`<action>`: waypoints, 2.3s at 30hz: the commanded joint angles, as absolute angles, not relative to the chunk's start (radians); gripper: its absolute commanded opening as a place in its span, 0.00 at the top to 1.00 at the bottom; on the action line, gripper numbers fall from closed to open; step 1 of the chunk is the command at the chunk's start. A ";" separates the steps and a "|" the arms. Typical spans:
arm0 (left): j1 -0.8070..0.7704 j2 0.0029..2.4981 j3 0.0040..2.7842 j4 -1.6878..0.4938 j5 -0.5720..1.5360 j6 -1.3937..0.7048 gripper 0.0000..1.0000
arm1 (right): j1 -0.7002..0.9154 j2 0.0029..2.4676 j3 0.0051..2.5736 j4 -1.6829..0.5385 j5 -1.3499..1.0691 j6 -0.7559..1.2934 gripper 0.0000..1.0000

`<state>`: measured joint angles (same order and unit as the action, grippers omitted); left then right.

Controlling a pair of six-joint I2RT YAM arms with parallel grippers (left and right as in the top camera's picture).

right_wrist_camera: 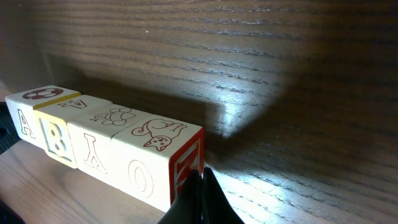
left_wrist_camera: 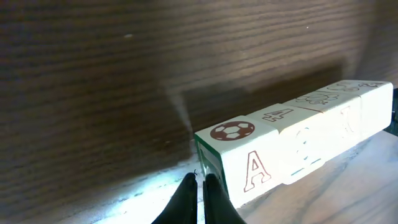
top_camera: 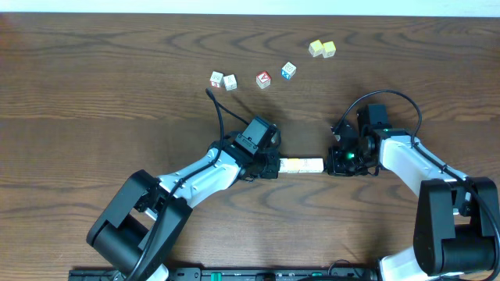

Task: Lift 4 blocks
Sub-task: 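Press both grippers inward against the row's ends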

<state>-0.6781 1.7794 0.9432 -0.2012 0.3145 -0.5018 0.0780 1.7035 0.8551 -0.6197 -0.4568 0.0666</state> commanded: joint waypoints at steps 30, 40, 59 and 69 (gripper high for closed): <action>-0.682 1.794 0.960 -0.197 0.253 -0.552 0.93 | 0.087 1.707 0.890 -0.647 -0.468 0.051 0.99; -0.682 1.794 0.960 -0.197 0.253 -0.553 0.93 | 0.087 1.707 0.890 -0.647 -0.468 0.051 0.99; -0.682 1.798 0.960 -0.181 0.264 -0.585 0.93 | 0.087 1.707 0.890 -0.647 -0.468 0.051 0.99; -0.684 1.798 0.960 -0.181 0.280 -0.590 0.93 | 0.087 1.707 0.890 -0.647 -0.469 0.051 0.99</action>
<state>-0.6781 1.7794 0.9432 -0.1787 0.2749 -0.5800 0.0780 1.7035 0.8703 -0.6464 -0.4568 0.0666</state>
